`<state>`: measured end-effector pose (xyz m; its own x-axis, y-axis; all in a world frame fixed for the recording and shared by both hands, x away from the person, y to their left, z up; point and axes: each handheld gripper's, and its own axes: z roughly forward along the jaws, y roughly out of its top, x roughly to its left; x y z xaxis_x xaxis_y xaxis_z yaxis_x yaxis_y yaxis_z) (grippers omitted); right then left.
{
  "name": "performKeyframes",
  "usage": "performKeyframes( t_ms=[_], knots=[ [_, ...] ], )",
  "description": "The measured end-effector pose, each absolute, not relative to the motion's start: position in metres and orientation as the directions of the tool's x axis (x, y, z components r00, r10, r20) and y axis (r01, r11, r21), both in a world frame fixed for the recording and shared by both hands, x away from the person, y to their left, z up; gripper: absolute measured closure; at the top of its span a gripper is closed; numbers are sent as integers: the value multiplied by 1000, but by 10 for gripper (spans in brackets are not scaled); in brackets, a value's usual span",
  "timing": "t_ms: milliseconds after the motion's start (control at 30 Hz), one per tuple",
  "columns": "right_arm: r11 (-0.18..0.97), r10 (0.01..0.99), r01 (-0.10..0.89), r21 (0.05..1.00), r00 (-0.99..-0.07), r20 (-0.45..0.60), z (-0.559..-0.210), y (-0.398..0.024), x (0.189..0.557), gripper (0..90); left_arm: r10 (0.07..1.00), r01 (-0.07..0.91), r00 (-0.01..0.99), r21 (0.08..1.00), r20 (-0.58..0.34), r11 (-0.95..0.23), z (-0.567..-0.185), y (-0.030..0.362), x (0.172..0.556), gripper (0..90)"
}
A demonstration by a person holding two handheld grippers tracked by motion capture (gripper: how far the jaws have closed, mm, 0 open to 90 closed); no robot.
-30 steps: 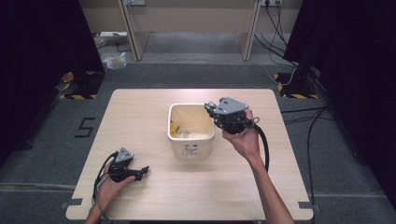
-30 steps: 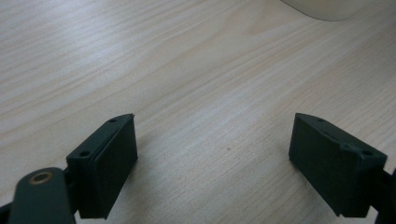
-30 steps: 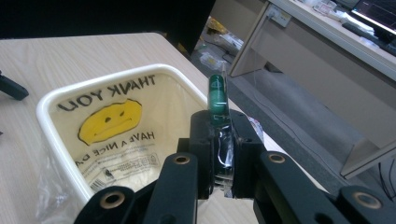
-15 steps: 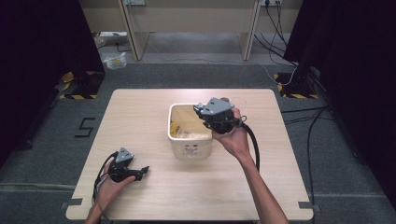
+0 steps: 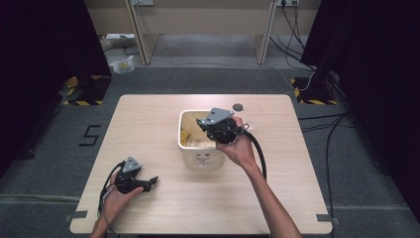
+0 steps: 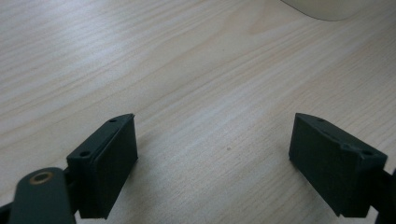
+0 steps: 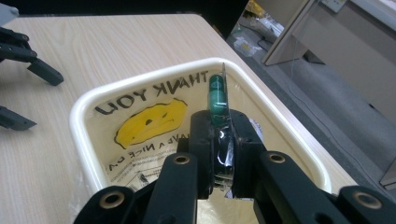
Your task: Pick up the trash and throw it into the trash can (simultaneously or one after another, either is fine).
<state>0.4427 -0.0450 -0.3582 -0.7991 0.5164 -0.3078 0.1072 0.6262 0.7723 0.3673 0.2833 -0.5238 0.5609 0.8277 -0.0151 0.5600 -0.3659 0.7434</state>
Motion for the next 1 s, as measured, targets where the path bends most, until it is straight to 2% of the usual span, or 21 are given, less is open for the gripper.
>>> performKeyframes(
  t_ms=[533,1000],
  knots=[
    [650,498,169,741,-831,-248,-384,-37,453,801,828,560,561,743,-15,-366,-524,283,367,144],
    [618,525,184,764,-820,-227,-374,-51,453,641,828,561,561,743,-15,-366,-524,283,367,144]
  ],
)
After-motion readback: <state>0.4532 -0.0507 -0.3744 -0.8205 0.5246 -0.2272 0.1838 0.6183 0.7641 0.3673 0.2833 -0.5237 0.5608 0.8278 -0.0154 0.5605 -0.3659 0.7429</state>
